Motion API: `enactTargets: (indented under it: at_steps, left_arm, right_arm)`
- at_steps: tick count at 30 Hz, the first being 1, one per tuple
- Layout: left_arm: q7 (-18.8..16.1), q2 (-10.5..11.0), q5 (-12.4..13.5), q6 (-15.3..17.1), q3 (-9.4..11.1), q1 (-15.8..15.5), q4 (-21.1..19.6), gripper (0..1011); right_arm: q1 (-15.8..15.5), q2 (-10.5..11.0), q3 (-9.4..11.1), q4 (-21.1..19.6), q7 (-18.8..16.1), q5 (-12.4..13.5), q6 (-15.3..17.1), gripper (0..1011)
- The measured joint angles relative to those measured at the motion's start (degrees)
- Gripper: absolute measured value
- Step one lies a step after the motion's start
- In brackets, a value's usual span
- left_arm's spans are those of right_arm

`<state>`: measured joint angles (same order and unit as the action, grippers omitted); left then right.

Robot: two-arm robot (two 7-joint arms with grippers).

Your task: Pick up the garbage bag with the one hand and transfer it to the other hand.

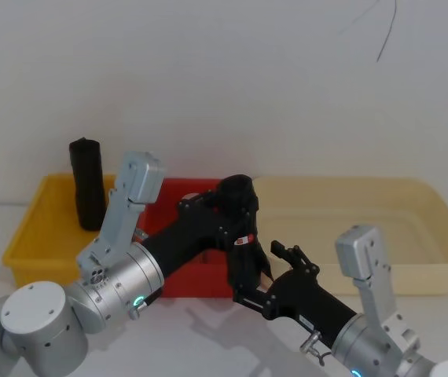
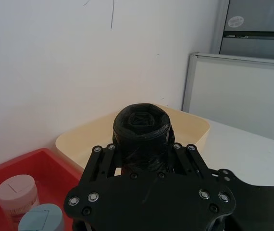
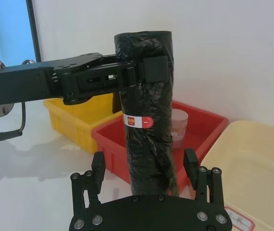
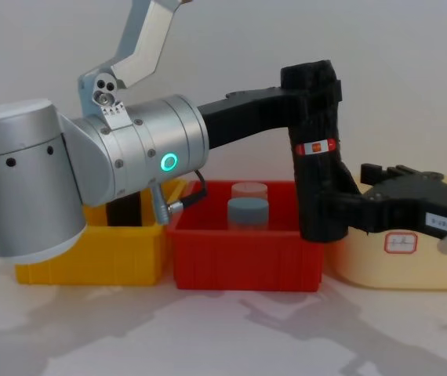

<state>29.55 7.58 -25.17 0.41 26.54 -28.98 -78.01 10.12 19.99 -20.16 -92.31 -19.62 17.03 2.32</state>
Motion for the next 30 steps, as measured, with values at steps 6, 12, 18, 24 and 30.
enactTargets:
  at_steps: [6, 12, 18, 24, 30]
  left_arm:
    - [0.0, 0.0, 0.0, 0.0, 0.0, 0.0, 0.0, 445]
    - [0.0, 0.0, 0.0, 0.0, 0.0, 0.0, 0.0, 445]
    - [0.0, 0.0, 0.0, 0.0, 0.0, 0.0, 0.0, 445]
    - [0.0, 0.0, 0.0, 0.0, 0.0, 0.0, 0.0, 445]
    - [0.0, 0.0, 0.0, 0.0, 0.0, 0.0, 0.0, 445]
  right_arm:
    - [1.4, -0.7, -0.7, 1.7, -0.4, -1.0, -0.4, 1000]
    - [2.8, -1.6, -1.3, 3.5, -0.7, -2.1, -0.7, 1000]
    - [4.1, -2.6, -1.6, 5.1, -0.2, -3.2, -0.7, 999]
    - [5.1, -3.7, -1.5, 6.2, 0.2, -3.5, 0.0, 963]
    - [5.6, -4.5, -1.1, 6.7, 0.3, -3.3, 1.0, 816]
